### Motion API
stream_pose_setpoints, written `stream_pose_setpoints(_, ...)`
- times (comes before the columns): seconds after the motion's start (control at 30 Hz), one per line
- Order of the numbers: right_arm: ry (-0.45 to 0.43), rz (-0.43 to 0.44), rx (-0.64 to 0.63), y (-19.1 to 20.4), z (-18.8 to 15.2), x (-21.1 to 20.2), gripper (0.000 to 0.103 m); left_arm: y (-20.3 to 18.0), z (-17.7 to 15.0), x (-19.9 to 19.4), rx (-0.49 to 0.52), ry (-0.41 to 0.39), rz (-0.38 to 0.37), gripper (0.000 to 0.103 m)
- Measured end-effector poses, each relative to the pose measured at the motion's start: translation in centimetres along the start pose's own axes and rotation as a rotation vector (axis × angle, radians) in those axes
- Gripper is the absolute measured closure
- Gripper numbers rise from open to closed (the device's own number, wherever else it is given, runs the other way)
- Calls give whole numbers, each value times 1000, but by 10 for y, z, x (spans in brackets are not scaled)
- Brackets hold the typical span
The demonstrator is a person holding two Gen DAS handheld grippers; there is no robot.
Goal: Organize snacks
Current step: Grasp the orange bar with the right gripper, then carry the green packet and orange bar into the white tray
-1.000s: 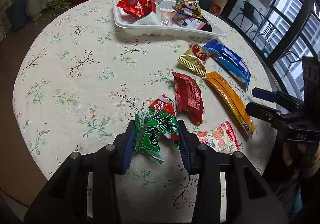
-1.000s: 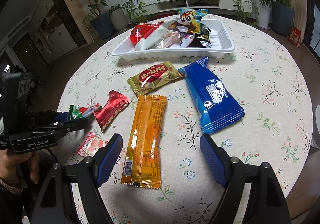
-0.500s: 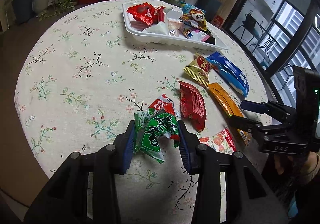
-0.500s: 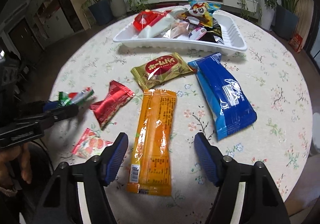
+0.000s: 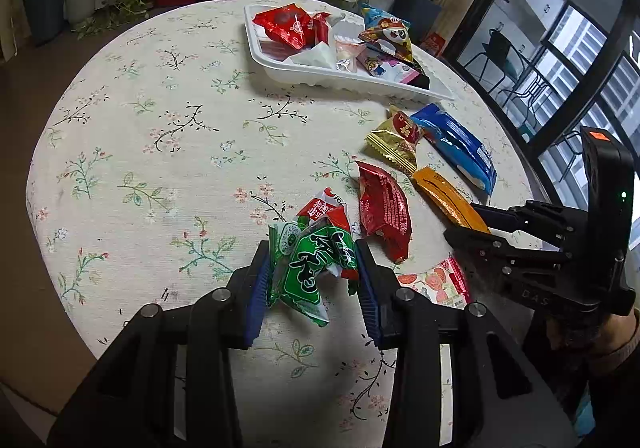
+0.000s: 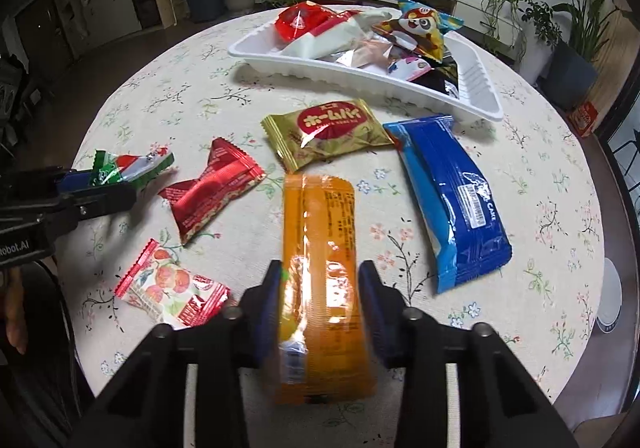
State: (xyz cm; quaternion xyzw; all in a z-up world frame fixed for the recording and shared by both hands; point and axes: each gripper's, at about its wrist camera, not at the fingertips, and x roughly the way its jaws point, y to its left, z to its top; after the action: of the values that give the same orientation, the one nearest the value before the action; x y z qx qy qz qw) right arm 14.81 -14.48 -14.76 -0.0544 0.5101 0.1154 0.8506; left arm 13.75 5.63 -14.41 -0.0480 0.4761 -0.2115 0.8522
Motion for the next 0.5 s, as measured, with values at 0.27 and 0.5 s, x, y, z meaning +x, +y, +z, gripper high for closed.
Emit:
stream_pose_setpoints(0.27, -2, 53, 61, -9, 0, -4, 77, -1, -1, 2, -1, 1, -5, 66)
stream_pose_setpoints(0.5, -41, 110, 131, -25, -7, -20, 79, 1, 1, -2, -22, -8, -34, 66)
